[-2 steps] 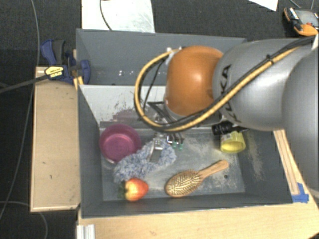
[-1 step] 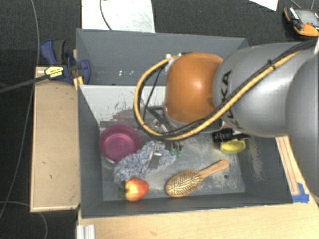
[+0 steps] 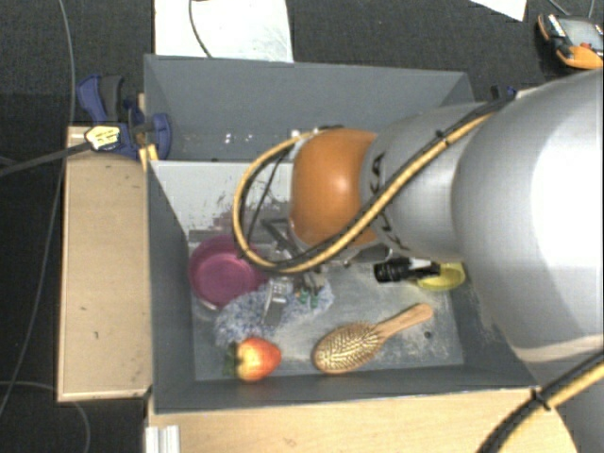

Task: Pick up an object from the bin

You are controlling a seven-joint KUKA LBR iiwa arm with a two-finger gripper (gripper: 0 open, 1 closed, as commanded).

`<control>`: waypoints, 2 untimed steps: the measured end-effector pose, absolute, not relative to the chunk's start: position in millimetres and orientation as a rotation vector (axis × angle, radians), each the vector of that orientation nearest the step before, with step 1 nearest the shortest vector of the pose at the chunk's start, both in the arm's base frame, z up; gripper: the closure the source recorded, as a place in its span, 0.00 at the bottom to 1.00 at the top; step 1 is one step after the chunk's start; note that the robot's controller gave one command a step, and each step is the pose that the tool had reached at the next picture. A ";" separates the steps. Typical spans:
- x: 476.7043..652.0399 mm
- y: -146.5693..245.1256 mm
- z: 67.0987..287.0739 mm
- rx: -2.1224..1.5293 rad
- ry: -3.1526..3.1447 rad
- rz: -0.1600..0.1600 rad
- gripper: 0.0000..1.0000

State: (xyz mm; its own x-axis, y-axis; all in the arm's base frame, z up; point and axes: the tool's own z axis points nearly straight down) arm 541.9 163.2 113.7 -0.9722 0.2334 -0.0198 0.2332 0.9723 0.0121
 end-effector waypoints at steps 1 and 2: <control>537.0 160.9 111.5 0.376 3.096 0.017 0.00; 538.3 162.3 124.2 0.366 3.100 0.014 0.00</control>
Offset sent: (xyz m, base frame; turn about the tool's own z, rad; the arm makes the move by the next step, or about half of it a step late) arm -0.0044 -0.0008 0.0099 -0.0033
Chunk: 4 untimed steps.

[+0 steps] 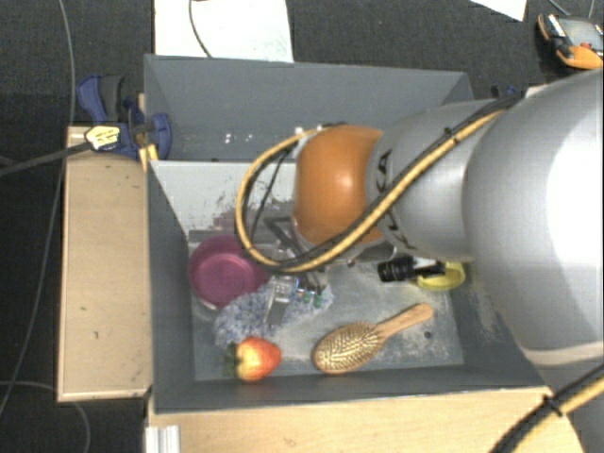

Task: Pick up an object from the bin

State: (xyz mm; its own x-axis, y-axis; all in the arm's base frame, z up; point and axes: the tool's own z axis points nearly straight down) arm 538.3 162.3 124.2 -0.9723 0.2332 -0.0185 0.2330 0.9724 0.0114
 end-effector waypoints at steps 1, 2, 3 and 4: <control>532.2 160.7 68.7 0.439 3.089 0.018 0.00; 551.6 183.3 70.6 0.411 3.088 0.014 0.00; 545.2 180.0 93.7 0.417 3.098 0.010 0.00; 539.9 179.4 108.7 0.274 3.101 0.009 0.00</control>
Offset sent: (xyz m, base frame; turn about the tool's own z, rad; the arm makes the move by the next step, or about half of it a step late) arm 0.0123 0.0237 -0.0542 0.0310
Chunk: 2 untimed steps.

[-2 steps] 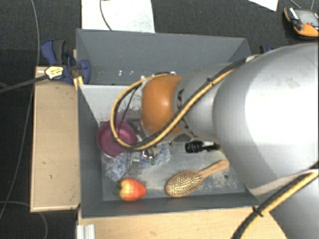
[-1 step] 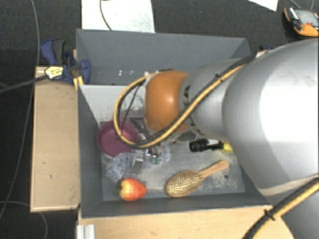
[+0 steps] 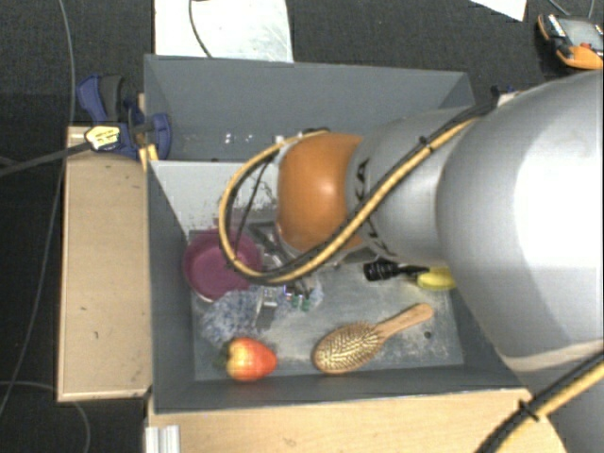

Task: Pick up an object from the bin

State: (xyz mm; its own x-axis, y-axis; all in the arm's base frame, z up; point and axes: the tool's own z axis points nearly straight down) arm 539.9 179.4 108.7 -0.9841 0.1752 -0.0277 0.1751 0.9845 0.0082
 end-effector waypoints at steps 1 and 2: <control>547.2 182.0 83.4 0.438 3.087 0.015 0.00; 544.8 184.6 71.3 0.124 3.112 0.001 1.00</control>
Offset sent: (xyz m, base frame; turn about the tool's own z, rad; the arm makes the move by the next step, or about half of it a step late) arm 0.0038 0.0063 -0.0387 -0.0985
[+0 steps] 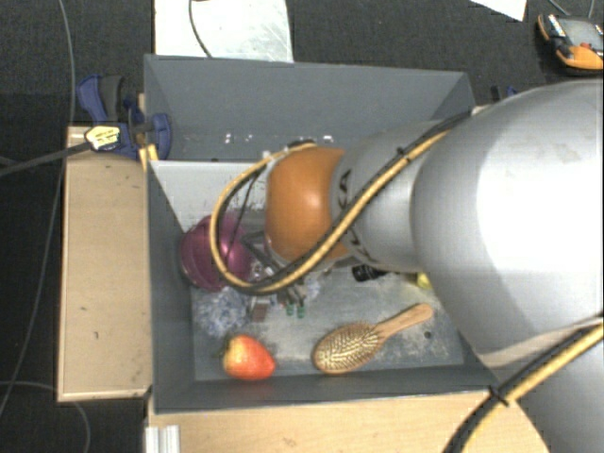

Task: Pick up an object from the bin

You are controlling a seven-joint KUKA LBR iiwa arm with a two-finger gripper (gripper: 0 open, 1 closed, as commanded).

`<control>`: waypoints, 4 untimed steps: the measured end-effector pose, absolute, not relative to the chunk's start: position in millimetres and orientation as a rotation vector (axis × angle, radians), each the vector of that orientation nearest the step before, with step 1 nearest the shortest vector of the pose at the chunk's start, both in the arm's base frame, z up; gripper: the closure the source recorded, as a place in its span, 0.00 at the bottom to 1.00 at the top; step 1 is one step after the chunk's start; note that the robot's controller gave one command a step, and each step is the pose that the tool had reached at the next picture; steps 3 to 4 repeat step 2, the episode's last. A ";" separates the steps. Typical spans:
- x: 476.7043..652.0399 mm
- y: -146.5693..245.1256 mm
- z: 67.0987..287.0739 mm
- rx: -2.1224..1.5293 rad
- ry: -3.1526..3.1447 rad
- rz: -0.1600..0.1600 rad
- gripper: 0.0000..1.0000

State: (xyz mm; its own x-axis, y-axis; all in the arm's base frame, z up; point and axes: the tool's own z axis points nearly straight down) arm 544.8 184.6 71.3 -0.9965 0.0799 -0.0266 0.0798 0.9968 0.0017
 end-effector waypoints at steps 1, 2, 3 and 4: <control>544.8 184.6 71.3 0.126 3.112 0.001 1.00; 546.7 184.1 71.2 0.111 3.112 0.001 1.00; 546.7 184.1 71.2 0.111 3.112 0.001 1.00; 546.7 184.1 71.2 0.111 3.112 0.001 1.00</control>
Offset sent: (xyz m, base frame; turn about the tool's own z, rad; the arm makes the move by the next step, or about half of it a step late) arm 0.0065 -0.0021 -0.0013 -0.0315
